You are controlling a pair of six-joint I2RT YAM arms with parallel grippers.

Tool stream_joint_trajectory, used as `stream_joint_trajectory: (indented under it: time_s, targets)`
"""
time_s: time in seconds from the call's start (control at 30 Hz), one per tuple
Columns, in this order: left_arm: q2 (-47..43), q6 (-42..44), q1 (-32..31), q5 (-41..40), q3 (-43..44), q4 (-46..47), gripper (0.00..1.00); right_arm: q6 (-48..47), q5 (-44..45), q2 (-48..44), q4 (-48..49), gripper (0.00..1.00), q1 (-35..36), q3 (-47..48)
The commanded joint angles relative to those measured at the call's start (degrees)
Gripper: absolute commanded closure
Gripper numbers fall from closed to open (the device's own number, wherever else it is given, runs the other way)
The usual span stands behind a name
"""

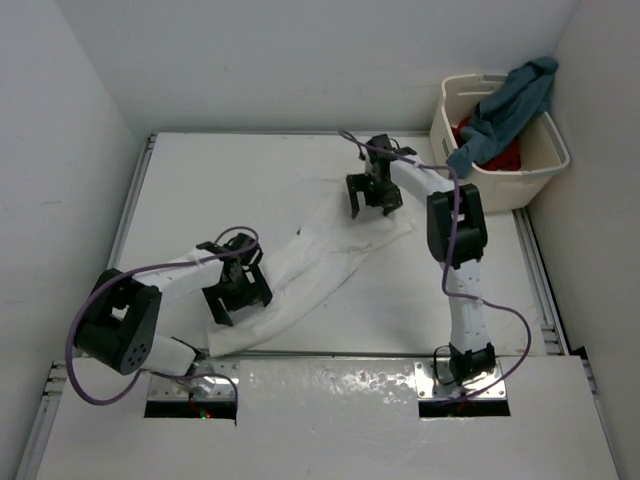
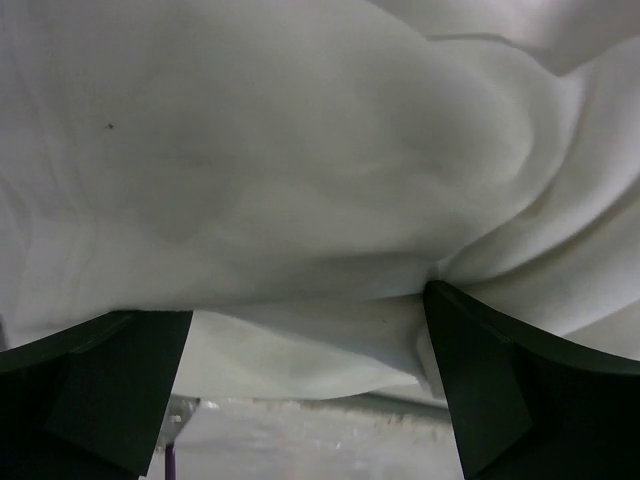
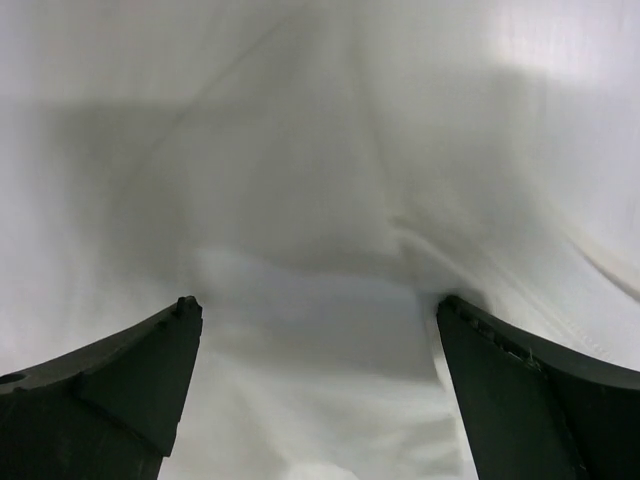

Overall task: Fold and stack the t-shirts
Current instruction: Rotate the tshirt 90 degrees

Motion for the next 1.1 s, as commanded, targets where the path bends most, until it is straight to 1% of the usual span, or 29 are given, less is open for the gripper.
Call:
stream_joint_trajectory:
  time_s: [0.0, 0.03, 0.1, 0.13, 0.2, 0.23, 0.27, 0.3, 0.37, 0.4, 0.43, 0.47, 0.57, 0.6, 0.63, 0.67, 0.73, 0.8, 0.87, 0.9, 0.97, 1.0, 1.07]
  targets:
    - [0.6, -3.6, -7.2, 6.2, 2.7, -3.5, 0.00, -3.5, -8.1, 9.9, 12.9, 0.01, 1.4, 9.1]
    - [1.1, -3.3, -9.9, 6.6, 3.6, -3.5, 0.00, -3.5, -10.0, 12.6, 16.4, 0.01, 1.7, 10.9]
    - [3.6, -2.3, -12.0, 6.9, 7.3, -5.8, 0.00, -2.5, -10.6, 16.9, 21.0, 0.01, 2.5, 16.0]
    - [4.4, -2.0, -12.6, 6.0, 8.7, -7.1, 0.00, -1.9, -10.4, 18.5, 21.7, 0.01, 2.6, 20.4]
    - [5.9, -0.1, -13.6, 6.5, 12.9, -8.9, 0.00, 0.7, -10.8, 21.3, 23.5, 0.01, 2.8, 24.2]
    - [6.2, 0.4, -13.9, 7.1, 14.3, -9.4, 0.00, 1.7, -10.8, 22.1, 26.1, 0.01, 2.7, 25.2]
    - [6.3, 1.2, -14.1, 7.3, 15.9, -10.0, 0.00, 3.1, -10.2, 22.6, 27.9, 0.01, 2.6, 24.9]
    - [6.5, 1.5, -14.3, 6.7, 19.4, -12.7, 0.00, 3.4, -9.0, 22.3, 29.5, 0.01, 2.7, 24.4]
    - [6.5, 2.5, -14.4, 3.9, 23.1, -16.1, 0.00, 3.5, -5.8, 21.6, 32.1, 0.01, 2.6, 24.2]
    - [6.0, 2.9, -14.4, 3.8, 26.1, -18.1, 0.00, 3.0, -2.7, 21.6, 32.6, 0.01, 2.6, 24.8]
    - [5.7, 3.6, -14.6, 5.1, 27.1, -18.3, 0.00, 2.8, -1.3, 21.5, 33.5, 0.01, 2.6, 26.5]
    - [4.8, 4.5, -14.7, 5.6, 28.8, -18.3, 0.00, 3.0, -0.7, 21.5, 34.2, 0.01, 2.5, 27.3]
    - [3.8, 6.6, -15.0, 6.7, 31.9, -17.7, 0.00, 3.9, -2.7, 19.8, 37.9, 0.01, 2.5, 28.2]
    - [3.8, 7.1, -15.0, 6.3, 32.9, -18.1, 0.00, 3.9, -4.4, 19.3, 37.0, 0.01, 2.6, 28.8]
    - [3.8, 7.6, -14.9, 4.3, 33.7, -18.2, 0.00, 3.6, -5.6, 18.4, 36.4, 0.01, 2.7, 29.8]
    - [3.8, 8.0, -14.9, 3.1, 35.1, -18.3, 0.00, 2.4, -6.0, 16.0, 35.7, 0.01, 3.0, 29.7]
    - [4.0, 8.3, -14.8, -1.8, 36.0, -18.3, 0.00, 0.2, -5.8, 12.9, 32.9, 0.01, 3.8, 28.3]
    - [4.7, 8.5, -14.3, -4.6, 36.9, -18.5, 0.00, -0.7, -3.0, 7.9, 29.1, 0.01, 5.0, 26.6]
    - [5.3, 9.0, -13.5, -6.6, 36.6, -17.6, 0.00, 0.3, 0.6, 4.6, 25.7, 0.01, 6.4, 22.6]
    - [5.4, 9.2, -12.1, -7.5, 36.3, -17.2, 0.00, 0.5, 1.8, 1.9, 22.8, 0.01, 6.9, 19.7]
    - [5.3, 11.3, -9.7, -7.8, 35.0, -15.6, 0.00, 1.3, 5.1, -0.2, 19.6, 0.01, 8.6, 17.2]
    - [5.2, 12.0, -9.3, -7.4, 34.5, -14.8, 0.00, 1.5, 5.9, -1.0, 18.1, 0.01, 9.2, 14.5]
    - [5.5, 15.0, -8.7, -6.0, 33.1, -11.8, 0.00, 2.9, 7.8, -2.0, 15.5, 0.01, 11.0, 12.6]
